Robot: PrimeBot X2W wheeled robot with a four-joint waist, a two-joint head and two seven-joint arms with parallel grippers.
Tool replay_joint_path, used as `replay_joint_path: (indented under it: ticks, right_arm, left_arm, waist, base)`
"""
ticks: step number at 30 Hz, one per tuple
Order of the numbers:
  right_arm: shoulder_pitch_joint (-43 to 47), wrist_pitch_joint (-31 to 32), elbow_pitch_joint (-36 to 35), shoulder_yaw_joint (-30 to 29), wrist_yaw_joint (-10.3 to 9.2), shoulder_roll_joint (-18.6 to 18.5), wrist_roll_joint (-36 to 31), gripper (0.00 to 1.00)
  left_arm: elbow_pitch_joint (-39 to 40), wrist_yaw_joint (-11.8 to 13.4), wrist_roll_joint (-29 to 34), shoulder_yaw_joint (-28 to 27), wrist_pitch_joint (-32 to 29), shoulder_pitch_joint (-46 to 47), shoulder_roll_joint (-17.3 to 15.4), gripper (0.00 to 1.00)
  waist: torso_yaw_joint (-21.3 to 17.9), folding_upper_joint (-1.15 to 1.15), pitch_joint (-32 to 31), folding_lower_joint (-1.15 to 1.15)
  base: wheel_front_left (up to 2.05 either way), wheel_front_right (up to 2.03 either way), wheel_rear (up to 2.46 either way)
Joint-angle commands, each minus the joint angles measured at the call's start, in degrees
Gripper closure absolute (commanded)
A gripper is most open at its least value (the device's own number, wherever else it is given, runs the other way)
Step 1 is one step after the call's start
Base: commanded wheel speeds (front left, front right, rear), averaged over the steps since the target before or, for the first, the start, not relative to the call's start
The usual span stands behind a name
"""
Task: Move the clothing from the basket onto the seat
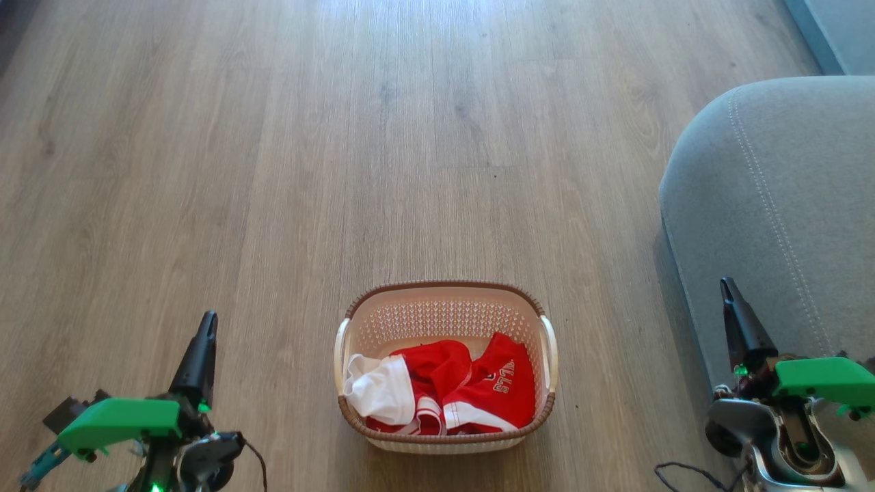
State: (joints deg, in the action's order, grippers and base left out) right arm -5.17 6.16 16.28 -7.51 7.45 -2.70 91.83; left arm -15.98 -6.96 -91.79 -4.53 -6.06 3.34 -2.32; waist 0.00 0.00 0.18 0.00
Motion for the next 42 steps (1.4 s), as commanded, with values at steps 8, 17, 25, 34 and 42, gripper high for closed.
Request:
replay_joint_path:
  ticks: [8,17,25,34,42]
  right_arm:
    - [0.18,-0.01,1.65,0.15,0.02,0.1,-0.01,0.0]
    - [0.3,-0.6,4.49,1.08,0.02,0.22,-0.73,0.0]
    - [-1.21,-1.84,4.78,2.59,0.02,-0.44,-1.99,0.0]
    - [-3.54,-3.89,5.89,5.31,0.02,-1.78,-4.95,0.0]
    - [-5.7,-5.27,6.91,6.58,0.03,-2.46,-9.91,0.0]
  left_arm:
    - [-1.43,0.1,0.01,0.18,0.08,-0.4,0.1,0.0]
    - [-4.67,0.07,0.57,0.59,0.88,-0.93,0.12,0.0]
    - [-5.19,0.04,1.61,1.22,2.16,0.54,-0.39,0.0]
    - [-5.85,-0.01,4.51,2.64,3.94,2.47,-1.5,0.0]
    - [-5.77,-0.05,10.71,3.19,5.29,4.06,-2.19,0.0]
  waist:
    - [0.0,0.0,0.0,0.0]
    - [-0.04,0.0,-0.01,0.0]
    - [-0.06,0.0,-0.01,0.0]
    - [-0.07,0.0,-0.04,0.0]
    - [-0.13,0.0,0.01,0.0]
  base:
    - [0.0,0.0,0.0]
    - [0.0,0.0,0.0]
    - [0.0,0.0,0.0]
    - [0.0,0.0,0.0]
    - [0.0,0.0,0.0]
